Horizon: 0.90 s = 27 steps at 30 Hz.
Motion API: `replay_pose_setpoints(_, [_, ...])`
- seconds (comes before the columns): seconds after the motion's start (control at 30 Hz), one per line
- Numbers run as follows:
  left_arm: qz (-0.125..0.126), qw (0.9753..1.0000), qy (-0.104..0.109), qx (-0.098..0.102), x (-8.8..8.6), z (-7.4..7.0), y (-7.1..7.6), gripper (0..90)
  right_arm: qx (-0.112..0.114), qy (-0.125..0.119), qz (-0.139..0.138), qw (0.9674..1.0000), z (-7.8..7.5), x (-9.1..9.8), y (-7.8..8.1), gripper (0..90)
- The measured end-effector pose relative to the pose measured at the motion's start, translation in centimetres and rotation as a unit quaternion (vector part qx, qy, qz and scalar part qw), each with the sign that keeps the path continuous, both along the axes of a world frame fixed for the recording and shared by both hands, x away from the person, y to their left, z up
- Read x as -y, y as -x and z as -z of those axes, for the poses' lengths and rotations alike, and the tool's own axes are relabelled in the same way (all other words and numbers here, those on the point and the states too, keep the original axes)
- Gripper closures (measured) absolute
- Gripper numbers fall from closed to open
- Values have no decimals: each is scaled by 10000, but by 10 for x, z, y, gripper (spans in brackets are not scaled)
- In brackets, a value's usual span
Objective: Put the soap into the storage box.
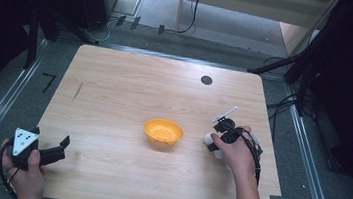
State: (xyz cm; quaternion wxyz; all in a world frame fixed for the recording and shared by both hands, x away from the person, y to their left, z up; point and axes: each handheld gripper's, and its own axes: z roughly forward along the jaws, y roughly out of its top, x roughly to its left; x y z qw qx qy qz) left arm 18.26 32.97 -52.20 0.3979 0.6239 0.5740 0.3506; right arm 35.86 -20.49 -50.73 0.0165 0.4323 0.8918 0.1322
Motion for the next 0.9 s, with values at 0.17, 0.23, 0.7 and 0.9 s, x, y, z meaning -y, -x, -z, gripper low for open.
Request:
replay_pose_setpoints(0.17, [-1, 10000, 3, 4, 0, 0, 0, 0, 52, 81, -46, 9999, -1, -1, 0, 481])
replay_pose_setpoints(0.23, [-4, 10000, 11, 5, 0, 0, 0, 0, 83, 114, -64, 9999, -1, -1, 0, 496])
replay_pose_setpoints(0.7, [-10, 10000, 29, 0, 0, 0, 0, 0, 309, 195, -421, 9984, -11, -4, 2, 508])
replay_pose_setpoints(0.9, [-5, 10000, 16, 4, 0, 0, 0, 0, 404, 224, -659, 9968, -19, -7, 3, 510])
